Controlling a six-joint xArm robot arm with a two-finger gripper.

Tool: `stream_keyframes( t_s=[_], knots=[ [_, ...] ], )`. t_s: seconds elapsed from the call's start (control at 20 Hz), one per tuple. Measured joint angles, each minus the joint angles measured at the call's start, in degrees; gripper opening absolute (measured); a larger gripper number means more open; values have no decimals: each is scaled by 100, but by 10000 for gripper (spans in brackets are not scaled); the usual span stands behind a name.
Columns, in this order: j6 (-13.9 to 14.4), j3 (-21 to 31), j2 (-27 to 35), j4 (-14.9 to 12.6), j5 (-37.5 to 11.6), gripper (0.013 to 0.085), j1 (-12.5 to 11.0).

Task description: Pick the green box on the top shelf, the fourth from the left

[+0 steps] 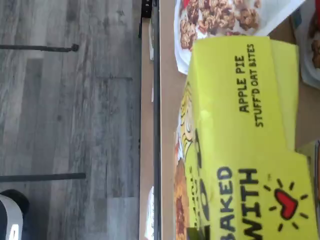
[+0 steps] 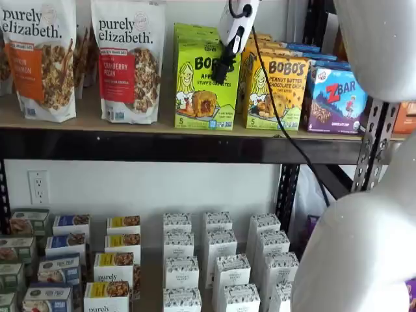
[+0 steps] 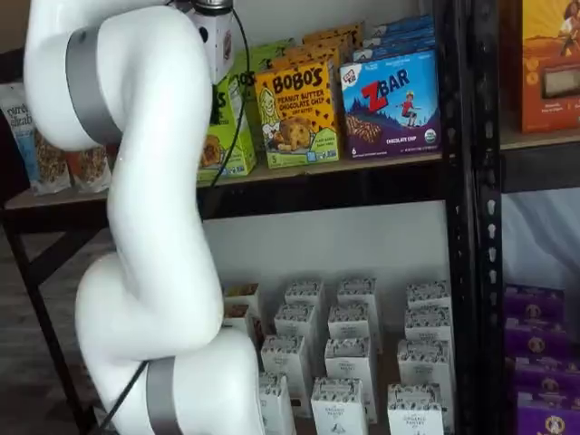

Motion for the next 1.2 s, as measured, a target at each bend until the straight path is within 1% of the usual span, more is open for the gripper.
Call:
stream_keyframes(
  t_s=[0.75, 1.2],
  knots=[
    [66, -125, -14, 24, 153, 250, 27],
    [146, -188, -117, -56, 367, 250, 68]
  ],
)
